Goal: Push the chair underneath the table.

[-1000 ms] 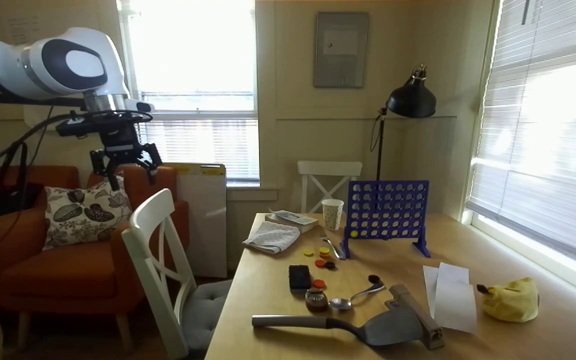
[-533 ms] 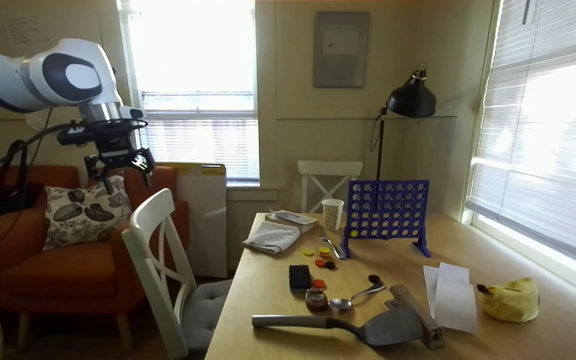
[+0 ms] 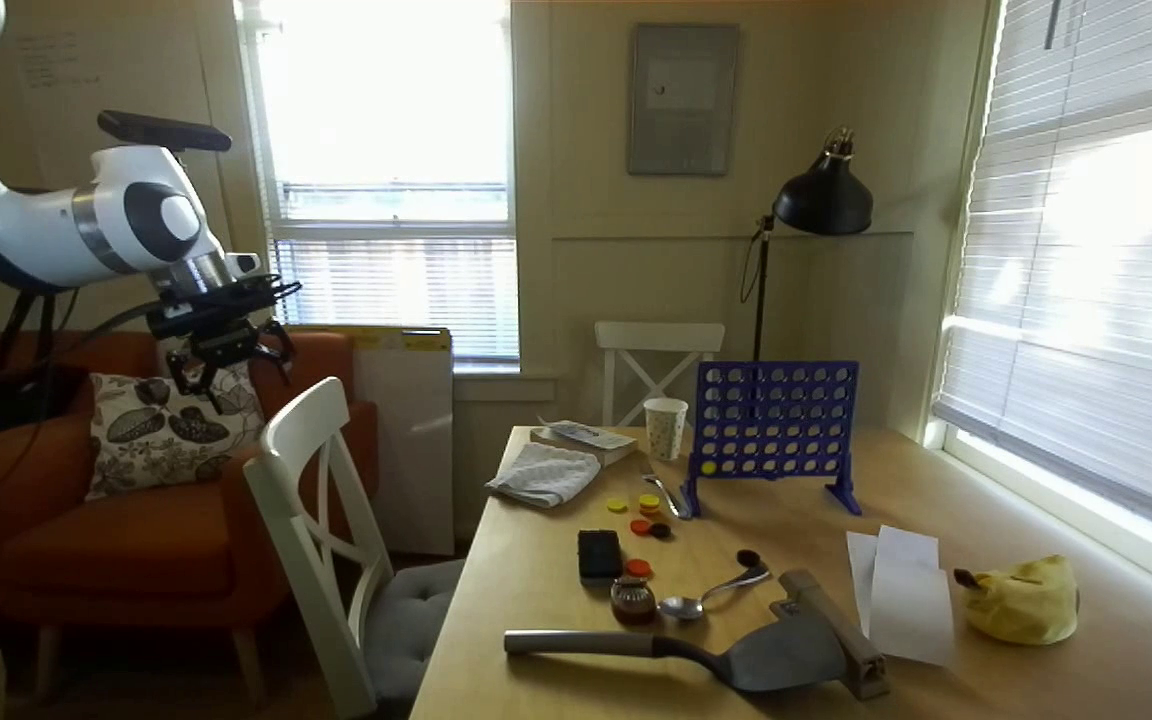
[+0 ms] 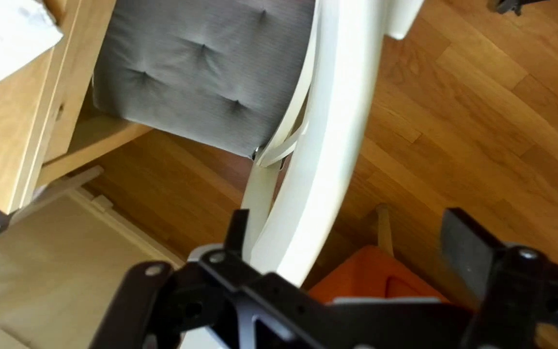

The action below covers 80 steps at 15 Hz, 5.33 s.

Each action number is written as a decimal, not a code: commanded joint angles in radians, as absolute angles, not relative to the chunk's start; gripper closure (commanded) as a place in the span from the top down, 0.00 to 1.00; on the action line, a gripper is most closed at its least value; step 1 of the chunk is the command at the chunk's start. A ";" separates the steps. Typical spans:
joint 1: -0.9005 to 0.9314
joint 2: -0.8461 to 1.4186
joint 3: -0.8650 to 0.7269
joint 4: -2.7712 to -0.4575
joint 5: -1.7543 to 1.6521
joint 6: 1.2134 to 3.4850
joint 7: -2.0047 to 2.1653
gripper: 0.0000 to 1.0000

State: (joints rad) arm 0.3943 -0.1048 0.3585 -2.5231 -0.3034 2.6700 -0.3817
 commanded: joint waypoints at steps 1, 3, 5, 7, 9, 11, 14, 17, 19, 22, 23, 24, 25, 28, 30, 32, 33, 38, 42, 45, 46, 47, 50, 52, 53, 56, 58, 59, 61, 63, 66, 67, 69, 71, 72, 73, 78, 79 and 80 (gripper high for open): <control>0.367 -0.017 0.364 -2.477 -0.433 2.726 -0.363 1.00; 0.364 0.021 0.363 -2.463 -0.474 2.752 -0.342 1.00; 0.369 0.054 0.357 -2.446 -0.522 2.757 -0.295 1.00; 0.376 0.080 0.353 -2.430 -0.551 2.752 -0.254 1.00; 0.381 0.096 0.344 -2.416 -0.607 2.752 -0.188 1.00; 0.384 0.108 0.334 -2.405 -0.670 2.751 -0.122 1.00; 0.383 0.139 0.335 -2.395 -0.663 2.768 -0.074 1.00; 0.390 0.169 0.338 -2.385 -0.659 2.783 -0.046 1.00; 0.398 0.187 0.336 -2.377 -0.668 2.790 -0.034 0.95; 0.406 0.202 0.334 -2.364 -0.678 2.777 -0.031 0.65; 0.408 0.204 0.332 -2.362 -0.682 2.776 -0.030 0.56; 0.409 0.206 0.330 -2.360 -0.686 2.775 -0.028 0.50; 0.410 0.208 0.329 -2.358 -0.691 2.774 -0.028 0.43; 0.412 0.204 0.320 -2.349 -0.713 2.768 -0.024 0.27; 0.408 0.203 0.320 -2.342 -0.700 2.772 -0.027 0.09; 0.403 0.198 0.315 -2.338 -0.687 2.765 0.018 0.07; 0.402 0.196 0.311 -2.335 -0.687 2.757 0.042 0.08; 0.404 0.177 0.274 -2.333 -0.732 2.719 0.251 0.06; 0.403 0.168 0.242 -2.340 -0.778 2.705 0.330 0.06; 0.390 0.164 0.226 -2.340 -0.777 2.727 0.311 0.06; 0.388 0.164 0.217 -2.334 -0.782 2.731 0.304 0.06; 0.388 0.164 0.206 -2.326 -0.789 2.727 0.302 0.06; 0.385 0.171 0.172 -2.311 -0.775 2.717 0.312 0.06; 0.378 0.187 0.152 -2.299 -0.753 2.732 0.301 0.06; 0.373 0.193 0.141 -2.292 -0.747 2.740 0.294 0.06; 0.358 0.205 0.110 -2.277 -0.723 2.761 0.270 0.06; 0.347 0.214 0.096 -2.265 -0.703 2.767 0.254 0.06; 0.343 0.219 0.090 -2.257 -0.695 2.769 0.249 0.06; 0.332 0.229 0.082 -2.237 -0.671 2.767 0.232 0.06; 0.320 0.238 0.079 -2.223 -0.640 2.766 0.213 0.06; 0.309 0.248 0.069 -2.205 -0.611 2.762 0.195 0.06; 0.310 0.248 0.061 -2.202 -0.611 2.762 0.194 0.06; 0.303 0.249 0.057 -2.199 -0.592 2.764 0.182 0.06; 0.287 0.249 0.064 -2.201 -0.549 2.768 0.151 0.06; 0.282 0.249 0.063 -2.201 -0.537 2.768 0.139 0.06; 0.277 0.249 0.063 -2.201 -0.523 2.767 0.127 0.06; 0.295 0.265 0.045 -2.172 -0.517 2.763 0.132 0.06; 0.308 0.267 0.033 -2.166 -0.536 2.762 0.149 0.06; 0.315 0.269 0.032 -2.162 -0.534 2.762 0.154 0.14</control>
State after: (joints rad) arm 0.3056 0.2967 0.0782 -2.2066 -0.5282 2.8003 0.0508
